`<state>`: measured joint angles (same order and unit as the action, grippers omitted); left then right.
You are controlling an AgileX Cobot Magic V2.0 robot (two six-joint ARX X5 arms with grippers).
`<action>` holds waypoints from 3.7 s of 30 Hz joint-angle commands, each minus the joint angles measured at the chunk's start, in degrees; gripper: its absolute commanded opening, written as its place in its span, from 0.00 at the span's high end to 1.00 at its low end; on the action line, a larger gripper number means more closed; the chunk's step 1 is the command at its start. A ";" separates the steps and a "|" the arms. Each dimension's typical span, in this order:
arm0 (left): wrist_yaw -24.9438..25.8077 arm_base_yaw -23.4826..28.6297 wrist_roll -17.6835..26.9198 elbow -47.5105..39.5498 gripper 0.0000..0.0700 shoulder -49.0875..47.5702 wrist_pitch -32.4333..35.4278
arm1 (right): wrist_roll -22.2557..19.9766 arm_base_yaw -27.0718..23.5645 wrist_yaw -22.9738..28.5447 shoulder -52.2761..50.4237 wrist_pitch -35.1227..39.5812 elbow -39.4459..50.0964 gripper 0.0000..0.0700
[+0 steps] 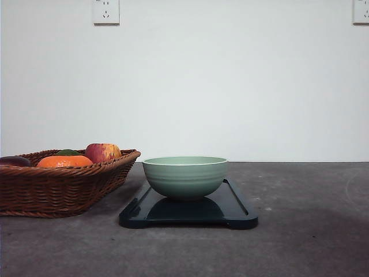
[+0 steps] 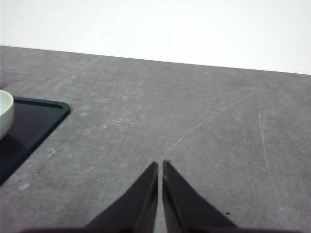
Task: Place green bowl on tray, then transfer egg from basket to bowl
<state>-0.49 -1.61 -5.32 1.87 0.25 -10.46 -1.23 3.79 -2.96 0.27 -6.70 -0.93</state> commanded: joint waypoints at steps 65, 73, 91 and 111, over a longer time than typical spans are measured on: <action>-0.11 0.09 0.57 -1.09 1.00 -0.07 -0.26 | 0.61 0.09 0.02 -0.07 0.70 0.26 0.99; -0.11 0.09 0.57 -1.09 1.00 -0.07 -0.24 | 0.61 0.09 0.02 -0.07 0.70 0.26 0.99; -0.11 0.09 0.57 -1.09 1.00 -0.07 -0.24 | 0.61 0.09 0.02 -0.07 0.70 0.26 0.99; -0.11 0.09 0.57 -1.09 1.00 -0.07 -0.25 | 0.61 0.09 0.02 -0.07 0.70 0.26 0.99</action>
<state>-0.49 -1.61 -5.32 1.87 0.25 -10.46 -1.23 3.79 -2.96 0.27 -6.66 -0.93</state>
